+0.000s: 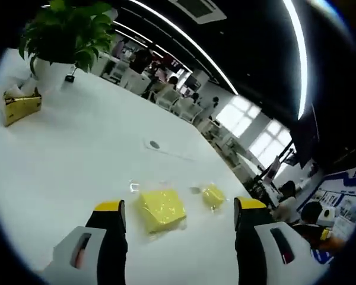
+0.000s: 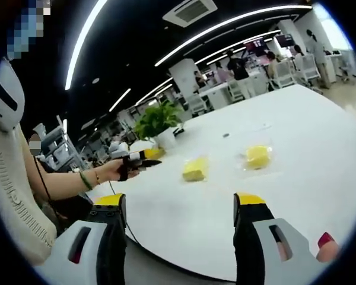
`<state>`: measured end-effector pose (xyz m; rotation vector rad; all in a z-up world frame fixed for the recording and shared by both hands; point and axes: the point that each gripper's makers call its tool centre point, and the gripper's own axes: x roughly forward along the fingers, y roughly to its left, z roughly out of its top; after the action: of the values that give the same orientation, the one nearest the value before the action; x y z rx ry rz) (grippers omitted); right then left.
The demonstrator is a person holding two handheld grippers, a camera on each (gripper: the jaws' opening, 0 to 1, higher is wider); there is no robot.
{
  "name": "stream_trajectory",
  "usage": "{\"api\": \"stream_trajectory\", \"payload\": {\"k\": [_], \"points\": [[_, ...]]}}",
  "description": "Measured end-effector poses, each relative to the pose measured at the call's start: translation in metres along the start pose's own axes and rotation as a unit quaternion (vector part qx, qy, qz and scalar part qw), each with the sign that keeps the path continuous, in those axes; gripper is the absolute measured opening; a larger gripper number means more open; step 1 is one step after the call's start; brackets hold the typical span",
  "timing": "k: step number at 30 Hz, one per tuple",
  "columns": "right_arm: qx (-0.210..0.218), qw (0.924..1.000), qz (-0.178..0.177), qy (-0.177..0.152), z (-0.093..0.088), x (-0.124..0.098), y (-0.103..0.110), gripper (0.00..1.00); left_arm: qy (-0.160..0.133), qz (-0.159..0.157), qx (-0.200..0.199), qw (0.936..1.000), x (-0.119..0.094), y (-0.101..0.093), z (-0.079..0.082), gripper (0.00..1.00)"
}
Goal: Compare the silicone blocks by pressing each to a similar depth, holding the contact briefly, and releasing to observe deformation and rebound differences across the visible hardness samples.
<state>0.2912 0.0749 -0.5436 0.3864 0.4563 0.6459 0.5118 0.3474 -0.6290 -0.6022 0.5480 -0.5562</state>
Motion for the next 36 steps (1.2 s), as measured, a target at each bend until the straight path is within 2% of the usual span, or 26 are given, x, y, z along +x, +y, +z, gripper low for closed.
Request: {"api": "stream_trajectory", "payload": {"k": [8, 12, 17, 19, 23, 28, 30, 32, 36], "points": [[0.007, 0.9999, -0.015, -0.003, 0.0, -0.001, -0.008, 0.66, 0.021, 0.014, -0.042, 0.9988, 0.033, 0.034, -0.01, 0.72], [0.007, 0.9997, -0.024, 0.001, 0.0, -0.004, -0.014, 0.66, 0.03, 0.022, -0.045, 0.9983, 0.044, 0.042, -0.016, 0.68], [0.009, 0.9993, -0.035, 0.003, 0.001, -0.007, -0.021, 0.66, 0.031, 0.019, -0.08, 0.9962, 0.064, 0.051, -0.022, 0.63], [0.005, 0.999, -0.043, 0.005, 0.001, -0.008, -0.024, 0.66, 0.018, 0.013, -0.131, 0.9911, 0.073, 0.056, -0.02, 0.61], [0.007, 0.9987, -0.051, 0.001, 0.002, -0.01, -0.027, 0.66, 0.002, 0.013, -0.177, 0.9842, 0.082, 0.066, -0.02, 0.59], [0.014, 0.998, -0.062, 0.006, -0.002, -0.013, -0.033, 0.66, -0.01, -0.005, -0.235, 0.9718, 0.091, 0.069, -0.024, 0.46], [0.015, 0.9976, -0.067, 0.011, -0.005, -0.016, -0.034, 0.66, -0.014, -0.012, -0.257, 0.9661, 0.093, 0.068, -0.025, 0.38], [0.017, 0.9971, -0.074, 0.011, -0.005, -0.021, -0.036, 0.66, -0.015, -0.016, -0.267, 0.9634, 0.095, 0.069, -0.027, 0.32], [0.025, 0.9963, -0.082, 0.007, -0.005, -0.024, -0.04, 0.65, -0.007, -0.015, -0.259, 0.9657, 0.099, 0.07, -0.032, 0.21]]}}
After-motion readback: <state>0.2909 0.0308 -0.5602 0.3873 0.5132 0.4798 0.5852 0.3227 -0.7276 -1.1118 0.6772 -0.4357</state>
